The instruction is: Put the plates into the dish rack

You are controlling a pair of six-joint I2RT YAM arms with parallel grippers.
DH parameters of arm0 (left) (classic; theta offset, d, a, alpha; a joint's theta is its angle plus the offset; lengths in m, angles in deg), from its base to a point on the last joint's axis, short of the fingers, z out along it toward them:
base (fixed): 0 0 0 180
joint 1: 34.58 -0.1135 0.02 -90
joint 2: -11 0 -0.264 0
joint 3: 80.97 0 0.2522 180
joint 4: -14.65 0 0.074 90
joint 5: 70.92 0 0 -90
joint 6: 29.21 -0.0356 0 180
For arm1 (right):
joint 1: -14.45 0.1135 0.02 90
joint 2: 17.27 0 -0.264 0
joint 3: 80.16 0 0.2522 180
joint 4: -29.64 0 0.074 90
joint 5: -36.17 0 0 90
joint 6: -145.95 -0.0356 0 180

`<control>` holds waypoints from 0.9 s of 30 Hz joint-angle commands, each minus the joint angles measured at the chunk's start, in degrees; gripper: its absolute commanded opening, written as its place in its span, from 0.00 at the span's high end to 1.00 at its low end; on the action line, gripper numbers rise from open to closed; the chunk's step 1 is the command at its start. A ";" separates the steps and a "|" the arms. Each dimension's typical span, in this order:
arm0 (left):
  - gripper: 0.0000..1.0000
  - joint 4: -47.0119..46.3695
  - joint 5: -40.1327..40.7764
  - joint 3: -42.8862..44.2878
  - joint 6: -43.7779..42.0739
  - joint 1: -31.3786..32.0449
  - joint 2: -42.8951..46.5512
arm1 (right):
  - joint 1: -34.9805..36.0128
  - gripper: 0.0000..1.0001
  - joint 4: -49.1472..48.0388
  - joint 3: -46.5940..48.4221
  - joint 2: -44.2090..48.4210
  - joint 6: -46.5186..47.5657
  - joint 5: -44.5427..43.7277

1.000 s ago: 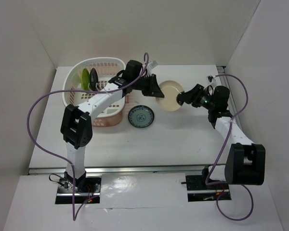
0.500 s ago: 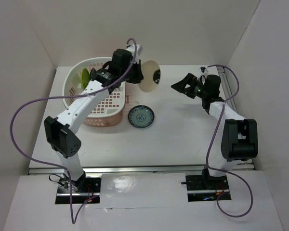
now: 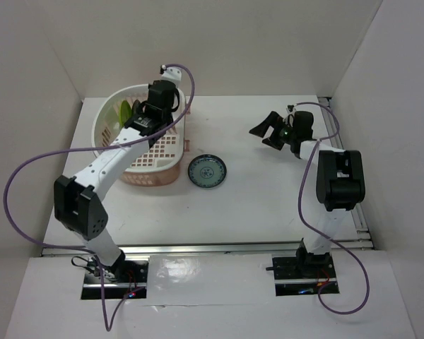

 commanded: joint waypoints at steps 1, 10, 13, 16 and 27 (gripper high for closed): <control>1.00 -9.70 6.22 -0.43 -6.58 -2.35 -2.70 | 0.45 0.00 1.57 4.97 -2.33 1.19 -0.55; 1.00 -4.35 1.65 3.70 2.02 -9.73 -7.37 | 0.45 0.00 1.41 8.49 -7.78 0.75 2.00; 1.00 -2.34 -1.51 4.75 5.19 -11.05 -9.47 | 0.45 0.00 0.79 8.50 -8.40 0.23 2.53; 1.00 -1.80 -1.52 5.55 6.51 -11.06 -11.93 | 0.45 0.00 -0.26 8.50 -8.93 0.22 3.76; 1.00 1.46 -2.31 9.15 10.73 -12.20 -17.74 | 0.45 0.00 -0.79 8.50 -8.93 0.22 4.99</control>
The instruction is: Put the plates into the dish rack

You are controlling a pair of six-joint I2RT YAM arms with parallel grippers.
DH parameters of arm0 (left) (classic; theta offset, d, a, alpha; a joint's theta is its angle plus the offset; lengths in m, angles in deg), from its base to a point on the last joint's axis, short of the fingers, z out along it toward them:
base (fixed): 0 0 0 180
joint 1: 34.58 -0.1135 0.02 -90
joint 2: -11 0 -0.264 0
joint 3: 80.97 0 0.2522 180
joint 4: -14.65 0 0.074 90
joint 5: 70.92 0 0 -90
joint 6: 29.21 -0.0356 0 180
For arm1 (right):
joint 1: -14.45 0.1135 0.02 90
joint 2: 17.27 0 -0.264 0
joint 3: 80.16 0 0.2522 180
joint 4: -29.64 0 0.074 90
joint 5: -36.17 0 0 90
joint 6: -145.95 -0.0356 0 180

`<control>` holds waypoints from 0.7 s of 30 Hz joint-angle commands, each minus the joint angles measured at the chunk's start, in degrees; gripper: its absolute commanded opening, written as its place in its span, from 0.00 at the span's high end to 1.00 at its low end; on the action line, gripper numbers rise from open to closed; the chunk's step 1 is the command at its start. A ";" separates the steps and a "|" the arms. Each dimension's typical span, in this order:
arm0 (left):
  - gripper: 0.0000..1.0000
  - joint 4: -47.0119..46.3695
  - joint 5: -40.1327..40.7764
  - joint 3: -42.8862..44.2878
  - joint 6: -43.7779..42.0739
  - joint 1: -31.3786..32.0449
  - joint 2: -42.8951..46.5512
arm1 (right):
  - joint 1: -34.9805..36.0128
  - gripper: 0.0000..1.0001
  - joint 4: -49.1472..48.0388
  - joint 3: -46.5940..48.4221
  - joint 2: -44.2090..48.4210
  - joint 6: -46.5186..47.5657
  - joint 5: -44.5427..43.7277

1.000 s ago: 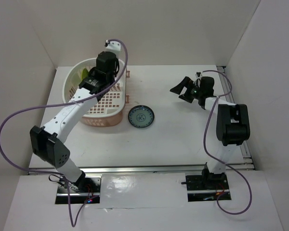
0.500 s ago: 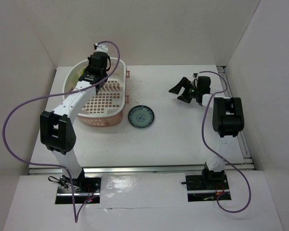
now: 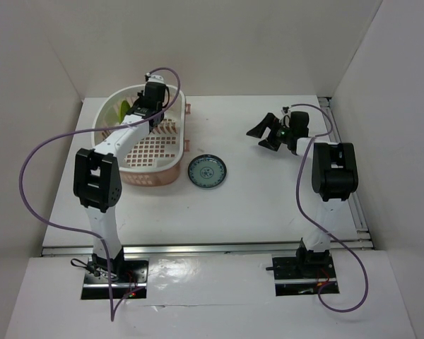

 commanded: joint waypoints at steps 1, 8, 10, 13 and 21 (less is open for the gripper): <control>1.00 -1.63 0.44 3.54 2.88 -0.81 -0.03 | 0.45 0.00 -2.10 2.35 -0.32 0.07 1.95; 1.00 -1.10 0.44 3.01 3.41 -1.34 -1.79 | 0.45 0.00 -2.63 2.35 -0.84 0.07 1.95; 1.00 -1.10 0.44 2.49 3.41 -1.34 -1.79 | 0.45 0.00 -3.33 2.35 -0.84 -0.55 2.74; 1.00 -1.10 0.44 2.48 3.94 -1.34 -2.41 | 0.45 0.00 -3.33 2.35 -0.84 -0.55 2.74; 1.00 0.57 -0.78 3.71 5.52 -2.48 -4.69 | 0.45 0.00 -3.86 1.83 -0.84 -0.55 3.27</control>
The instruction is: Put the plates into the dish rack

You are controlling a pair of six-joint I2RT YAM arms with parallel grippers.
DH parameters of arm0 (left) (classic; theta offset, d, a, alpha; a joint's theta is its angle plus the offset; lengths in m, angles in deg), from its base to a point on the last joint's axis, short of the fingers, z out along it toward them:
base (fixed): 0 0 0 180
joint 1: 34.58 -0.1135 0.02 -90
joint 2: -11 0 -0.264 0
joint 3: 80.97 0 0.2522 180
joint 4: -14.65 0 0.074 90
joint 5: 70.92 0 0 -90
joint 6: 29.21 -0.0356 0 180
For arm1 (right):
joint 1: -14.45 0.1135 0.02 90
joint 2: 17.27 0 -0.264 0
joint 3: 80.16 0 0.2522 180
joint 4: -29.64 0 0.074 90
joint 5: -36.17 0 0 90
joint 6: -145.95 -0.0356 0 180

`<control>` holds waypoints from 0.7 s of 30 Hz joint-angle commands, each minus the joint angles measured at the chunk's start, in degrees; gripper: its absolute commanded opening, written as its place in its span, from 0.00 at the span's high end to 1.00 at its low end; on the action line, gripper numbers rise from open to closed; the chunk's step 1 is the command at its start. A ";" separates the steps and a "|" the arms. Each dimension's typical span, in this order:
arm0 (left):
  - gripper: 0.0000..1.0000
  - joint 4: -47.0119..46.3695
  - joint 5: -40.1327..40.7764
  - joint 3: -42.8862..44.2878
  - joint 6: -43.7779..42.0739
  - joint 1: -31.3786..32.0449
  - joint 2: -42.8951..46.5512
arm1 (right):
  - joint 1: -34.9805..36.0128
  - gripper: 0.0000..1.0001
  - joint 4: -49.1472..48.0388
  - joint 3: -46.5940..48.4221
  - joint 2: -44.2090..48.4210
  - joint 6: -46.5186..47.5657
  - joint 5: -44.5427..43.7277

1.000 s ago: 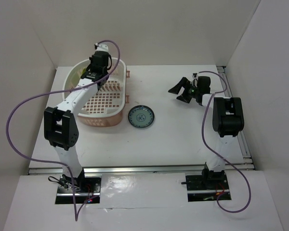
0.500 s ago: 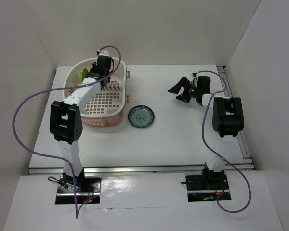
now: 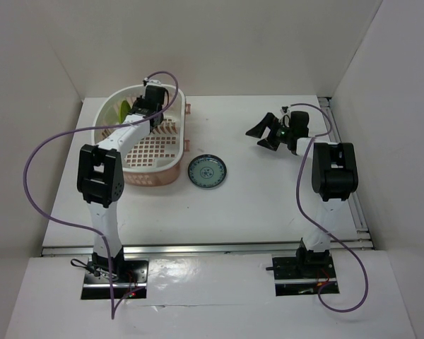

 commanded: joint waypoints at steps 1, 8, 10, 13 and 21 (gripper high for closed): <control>1.00 -0.96 -0.33 3.03 2.68 -1.04 -0.72 | 0.45 0.00 -3.01 1.80 -0.78 -0.26 0.84; 1.00 0.62 -2.17 4.09 3.83 -1.57 -2.56 | 0.45 0.00 -3.54 1.80 -0.78 -0.79 1.37; 0.98 0.62 -2.79 4.62 4.35 -1.57 -3.08 | 0.45 0.00 -3.54 1.80 -0.78 -0.79 1.37; 0.86 1.33 -2.79 5.32 4.35 -1.57 -3.61 | 0.45 0.00 -3.54 1.80 -0.78 -0.79 1.90; 0.57 1.85 -4.11 6.90 4.88 -1.57 -2.57 | 0.45 0.00 -4.68 1.28 -0.78 -0.79 2.43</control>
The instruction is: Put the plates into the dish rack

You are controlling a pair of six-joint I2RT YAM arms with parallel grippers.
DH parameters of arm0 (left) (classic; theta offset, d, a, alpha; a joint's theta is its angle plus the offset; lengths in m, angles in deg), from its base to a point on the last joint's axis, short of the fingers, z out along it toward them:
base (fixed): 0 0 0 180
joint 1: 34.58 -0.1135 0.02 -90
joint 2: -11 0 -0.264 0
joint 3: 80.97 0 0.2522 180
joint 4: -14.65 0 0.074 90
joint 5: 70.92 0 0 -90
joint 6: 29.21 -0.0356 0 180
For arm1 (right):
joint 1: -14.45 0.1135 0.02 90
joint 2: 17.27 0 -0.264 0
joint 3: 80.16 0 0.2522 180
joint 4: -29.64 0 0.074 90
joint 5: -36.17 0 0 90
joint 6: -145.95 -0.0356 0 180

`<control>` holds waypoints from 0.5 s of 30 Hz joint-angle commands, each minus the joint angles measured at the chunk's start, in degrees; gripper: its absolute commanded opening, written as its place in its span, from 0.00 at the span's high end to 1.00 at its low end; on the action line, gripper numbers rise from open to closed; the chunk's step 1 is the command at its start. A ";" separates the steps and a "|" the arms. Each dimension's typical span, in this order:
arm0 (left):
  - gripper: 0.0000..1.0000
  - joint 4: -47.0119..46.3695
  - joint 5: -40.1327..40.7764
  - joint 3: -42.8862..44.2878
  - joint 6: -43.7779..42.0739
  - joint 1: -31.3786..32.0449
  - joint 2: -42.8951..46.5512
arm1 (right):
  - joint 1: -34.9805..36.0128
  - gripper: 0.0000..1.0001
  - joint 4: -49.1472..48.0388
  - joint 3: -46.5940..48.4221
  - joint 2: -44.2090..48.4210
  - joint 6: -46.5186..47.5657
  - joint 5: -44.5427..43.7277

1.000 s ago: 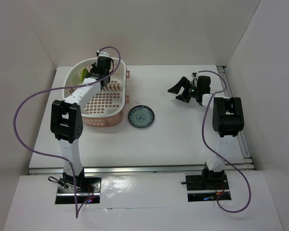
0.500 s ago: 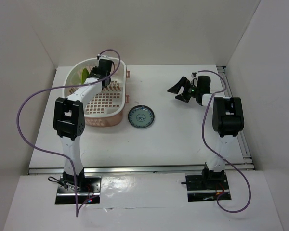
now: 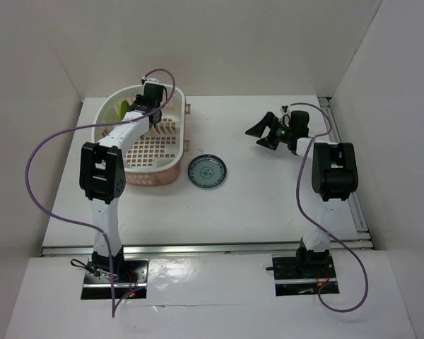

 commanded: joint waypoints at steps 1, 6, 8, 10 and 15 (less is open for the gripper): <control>0.54 -1.23 -0.46 2.92 0.99 -0.87 0.80 | 0.45 0.00 -3.48 1.30 -0.78 0.19 1.20; 0.46 -0.70 -0.46 4.07 0.46 -0.87 0.80 | 0.45 0.00 -4.09 0.77 -0.78 0.19 1.73; 0.46 -0.70 -0.98 4.59 0.46 -0.87 1.42 | 0.45 0.00 -4.09 0.77 -0.78 0.19 1.73; 0.46 -0.17 -2.30 5.12 0.46 -0.87 2.64 | 0.45 0.00 -4.09 0.77 -0.78 -0.33 2.25; 0.46 1.67 -4.48 7.58 1.08 -0.87 5.19 | 0.45 0.00 -4.79 0.77 -1.31 -0.86 2.26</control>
